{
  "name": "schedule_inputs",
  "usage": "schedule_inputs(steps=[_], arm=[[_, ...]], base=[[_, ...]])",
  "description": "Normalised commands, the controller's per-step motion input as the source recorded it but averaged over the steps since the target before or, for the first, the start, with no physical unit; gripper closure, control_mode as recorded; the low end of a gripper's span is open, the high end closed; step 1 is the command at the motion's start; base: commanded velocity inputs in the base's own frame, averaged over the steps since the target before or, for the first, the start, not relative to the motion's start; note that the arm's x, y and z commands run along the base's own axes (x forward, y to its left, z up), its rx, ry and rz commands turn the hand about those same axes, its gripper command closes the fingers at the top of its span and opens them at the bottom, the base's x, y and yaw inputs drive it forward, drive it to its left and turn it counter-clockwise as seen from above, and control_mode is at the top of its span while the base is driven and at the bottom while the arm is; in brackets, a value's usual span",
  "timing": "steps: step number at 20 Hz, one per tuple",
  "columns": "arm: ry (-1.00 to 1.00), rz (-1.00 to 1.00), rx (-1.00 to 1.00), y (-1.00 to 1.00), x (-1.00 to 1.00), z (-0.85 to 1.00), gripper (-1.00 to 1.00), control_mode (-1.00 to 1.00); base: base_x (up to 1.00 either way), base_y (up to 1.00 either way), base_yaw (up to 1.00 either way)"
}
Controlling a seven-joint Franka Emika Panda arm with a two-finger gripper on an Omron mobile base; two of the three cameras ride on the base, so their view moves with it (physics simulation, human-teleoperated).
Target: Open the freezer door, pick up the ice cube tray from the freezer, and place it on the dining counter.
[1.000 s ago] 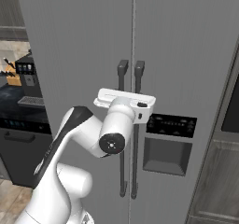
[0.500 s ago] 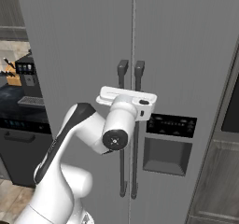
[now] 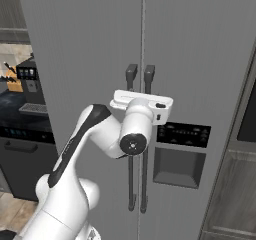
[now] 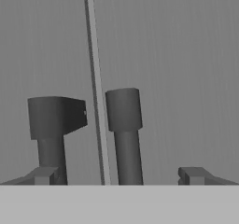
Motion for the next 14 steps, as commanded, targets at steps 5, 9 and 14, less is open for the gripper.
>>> schedule_inputs(steps=[5,9,14], arm=[[0.0,0.02,0.0,-0.02,0.18,-0.06,-1.0,-1.0],[0.0,0.01,0.0,0.0,0.21,-0.09,-1.0,-1.0],[0.0,0.01,0.0,0.0,0.18,-0.06,-1.0,-1.0]], base=[[0.0,0.0,0.0],[0.0,0.0,0.0],[0.0,0.0,0.0]])
